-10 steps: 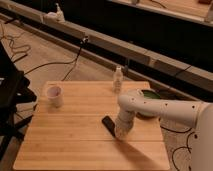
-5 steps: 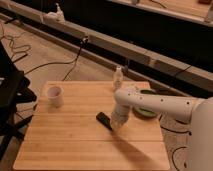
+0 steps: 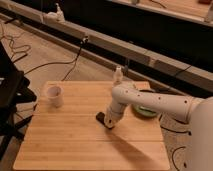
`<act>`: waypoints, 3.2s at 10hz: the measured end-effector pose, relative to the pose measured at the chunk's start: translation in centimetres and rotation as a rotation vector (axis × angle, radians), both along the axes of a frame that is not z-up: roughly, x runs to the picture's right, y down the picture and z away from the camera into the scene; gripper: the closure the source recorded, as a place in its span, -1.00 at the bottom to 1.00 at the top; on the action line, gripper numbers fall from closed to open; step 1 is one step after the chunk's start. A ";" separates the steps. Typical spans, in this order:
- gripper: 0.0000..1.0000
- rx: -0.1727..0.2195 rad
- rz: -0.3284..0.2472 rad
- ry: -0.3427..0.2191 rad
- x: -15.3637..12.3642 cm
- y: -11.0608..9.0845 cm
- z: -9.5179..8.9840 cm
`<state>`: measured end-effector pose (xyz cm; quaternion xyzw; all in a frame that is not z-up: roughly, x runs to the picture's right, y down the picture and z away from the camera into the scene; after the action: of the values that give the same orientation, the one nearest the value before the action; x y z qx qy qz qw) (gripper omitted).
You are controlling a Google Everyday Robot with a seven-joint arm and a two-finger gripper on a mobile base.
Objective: Push the eraser across the table
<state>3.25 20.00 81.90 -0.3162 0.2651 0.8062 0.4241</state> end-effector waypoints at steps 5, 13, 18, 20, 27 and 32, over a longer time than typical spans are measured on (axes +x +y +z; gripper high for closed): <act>1.00 -0.001 0.000 0.001 0.1 0.1 0.0; 1.00 -0.074 0.099 0.096 5.2 4.2 -0.7; 1.00 -0.058 0.157 0.047 3.5 3.1 2.4; 1.00 -0.025 0.153 0.004 1.6 1.3 3.8; 1.00 0.025 0.177 -0.176 -5.9 -3.0 6.9; 1.00 0.094 0.175 -0.373 -14.4 -7.9 6.2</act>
<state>-11.12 12.09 88.14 -0.4617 0.1156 0.7790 0.4083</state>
